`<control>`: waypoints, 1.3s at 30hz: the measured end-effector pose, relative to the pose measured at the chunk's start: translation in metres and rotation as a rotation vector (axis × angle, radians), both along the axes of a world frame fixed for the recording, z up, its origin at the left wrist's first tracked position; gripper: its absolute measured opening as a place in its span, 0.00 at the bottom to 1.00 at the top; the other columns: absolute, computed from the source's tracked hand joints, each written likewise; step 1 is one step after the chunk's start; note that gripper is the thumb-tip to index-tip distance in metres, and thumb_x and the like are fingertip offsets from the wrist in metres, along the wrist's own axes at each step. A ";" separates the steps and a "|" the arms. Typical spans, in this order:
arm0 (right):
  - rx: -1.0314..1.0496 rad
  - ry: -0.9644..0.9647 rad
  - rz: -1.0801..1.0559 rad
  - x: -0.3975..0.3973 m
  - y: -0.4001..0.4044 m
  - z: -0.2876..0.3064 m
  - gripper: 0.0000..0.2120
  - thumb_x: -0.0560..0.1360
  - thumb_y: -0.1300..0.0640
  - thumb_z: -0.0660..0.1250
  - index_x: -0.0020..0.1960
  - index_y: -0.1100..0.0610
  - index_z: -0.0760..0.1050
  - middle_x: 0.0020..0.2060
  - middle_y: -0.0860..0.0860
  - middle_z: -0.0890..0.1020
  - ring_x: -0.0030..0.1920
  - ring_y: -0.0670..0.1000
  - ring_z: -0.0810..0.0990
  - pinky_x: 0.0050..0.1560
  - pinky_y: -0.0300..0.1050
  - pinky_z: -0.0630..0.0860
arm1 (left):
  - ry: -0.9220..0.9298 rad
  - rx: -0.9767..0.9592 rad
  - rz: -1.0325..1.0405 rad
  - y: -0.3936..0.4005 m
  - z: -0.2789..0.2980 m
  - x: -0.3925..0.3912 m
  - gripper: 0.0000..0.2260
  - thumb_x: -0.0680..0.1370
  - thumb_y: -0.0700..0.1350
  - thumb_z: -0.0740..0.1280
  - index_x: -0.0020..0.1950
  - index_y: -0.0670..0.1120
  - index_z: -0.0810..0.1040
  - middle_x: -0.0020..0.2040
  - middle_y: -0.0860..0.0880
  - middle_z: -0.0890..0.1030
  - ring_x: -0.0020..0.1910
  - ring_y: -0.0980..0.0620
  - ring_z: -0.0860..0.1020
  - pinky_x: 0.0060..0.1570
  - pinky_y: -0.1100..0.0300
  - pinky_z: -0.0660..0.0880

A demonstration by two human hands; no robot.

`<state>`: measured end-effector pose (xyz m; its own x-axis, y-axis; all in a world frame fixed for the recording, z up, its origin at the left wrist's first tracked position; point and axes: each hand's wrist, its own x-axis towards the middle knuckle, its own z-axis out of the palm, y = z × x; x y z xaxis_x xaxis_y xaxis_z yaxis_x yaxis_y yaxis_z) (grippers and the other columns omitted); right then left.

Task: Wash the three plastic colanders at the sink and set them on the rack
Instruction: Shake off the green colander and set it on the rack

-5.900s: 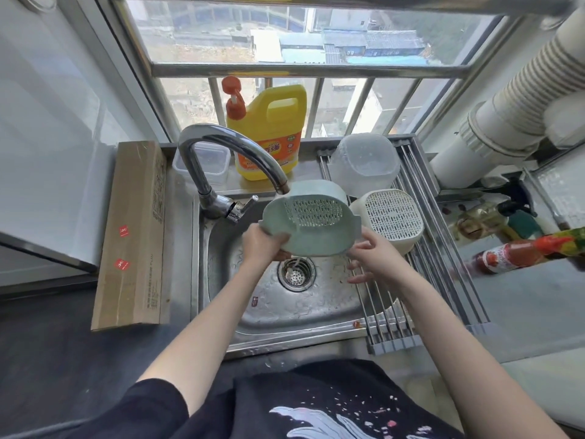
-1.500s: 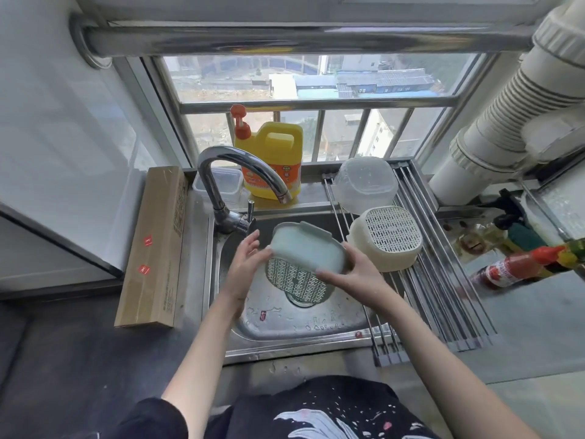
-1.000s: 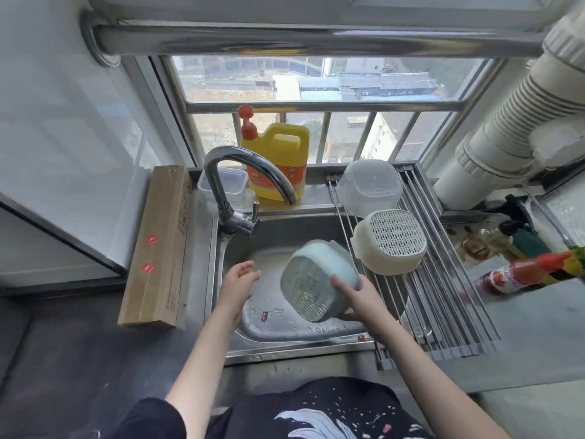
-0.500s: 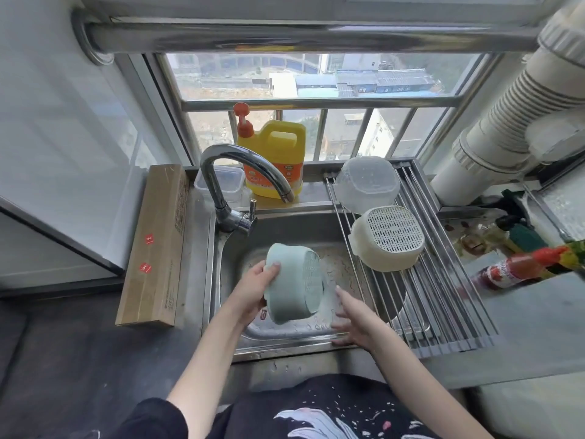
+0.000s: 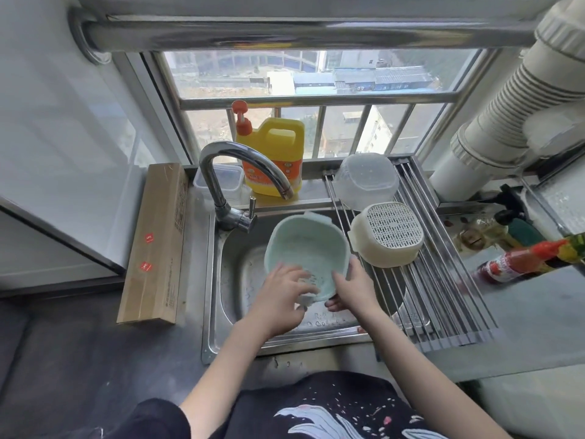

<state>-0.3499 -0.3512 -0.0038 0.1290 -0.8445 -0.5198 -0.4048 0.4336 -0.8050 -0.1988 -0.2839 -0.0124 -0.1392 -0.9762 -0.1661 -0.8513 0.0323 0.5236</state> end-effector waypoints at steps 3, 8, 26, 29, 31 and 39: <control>-0.188 -0.038 -0.034 -0.004 0.007 -0.008 0.22 0.78 0.59 0.62 0.68 0.44 0.63 0.44 0.60 0.80 0.29 0.56 0.83 0.27 0.47 0.80 | 0.491 -0.063 0.466 0.007 0.008 0.004 0.23 0.64 0.45 0.64 0.59 0.52 0.77 0.60 0.51 0.74 0.63 0.50 0.70 0.65 0.57 0.66; -0.302 -0.069 -0.049 -0.006 0.019 -0.009 0.23 0.79 0.59 0.61 0.70 0.43 0.61 0.40 0.56 0.82 0.31 0.53 0.84 0.31 0.51 0.82 | 0.429 0.261 0.972 0.007 0.000 0.022 0.41 0.65 0.60 0.73 0.71 0.45 0.61 0.53 0.44 0.76 0.47 0.44 0.80 0.44 0.49 0.80; 0.382 -0.318 0.086 -0.017 -0.003 0.001 0.23 0.76 0.42 0.62 0.67 0.51 0.67 0.59 0.53 0.79 0.56 0.57 0.80 0.46 0.55 0.81 | 0.095 -0.397 0.527 0.029 -0.026 0.011 0.28 0.75 0.33 0.65 0.72 0.48 0.61 0.66 0.43 0.74 0.62 0.43 0.75 0.56 0.47 0.76; 0.486 -0.413 0.018 -0.016 -0.004 0.007 0.22 0.78 0.40 0.59 0.64 0.53 0.70 0.54 0.52 0.81 0.49 0.54 0.83 0.40 0.47 0.82 | 0.292 -0.356 0.717 0.024 -0.016 0.011 0.20 0.75 0.35 0.67 0.67 0.44 0.71 0.57 0.45 0.80 0.54 0.47 0.77 0.49 0.56 0.75; 0.661 -0.401 -0.064 -0.019 -0.005 0.010 0.30 0.78 0.35 0.54 0.63 0.60 0.70 0.41 0.54 0.78 0.30 0.48 0.80 0.25 0.37 0.75 | 0.257 -0.330 0.764 0.020 -0.015 0.014 0.08 0.73 0.39 0.70 0.51 0.44 0.79 0.44 0.48 0.81 0.44 0.47 0.78 0.38 0.60 0.67; 0.418 0.056 0.261 -0.022 -0.003 0.028 0.39 0.77 0.32 0.42 0.52 0.65 0.76 0.24 0.53 0.75 0.18 0.47 0.66 0.22 0.37 0.66 | 0.244 -0.050 0.774 0.014 -0.005 0.035 0.23 0.81 0.54 0.57 0.28 0.46 0.60 0.25 0.50 0.64 0.27 0.51 0.63 0.28 0.56 0.57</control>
<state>-0.3716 -0.3541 0.0242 0.2712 -0.5052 -0.8193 -0.5805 0.5931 -0.5578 -0.1641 -0.2703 -0.0172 0.5517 -0.8160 -0.1722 -0.5041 -0.4908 0.7106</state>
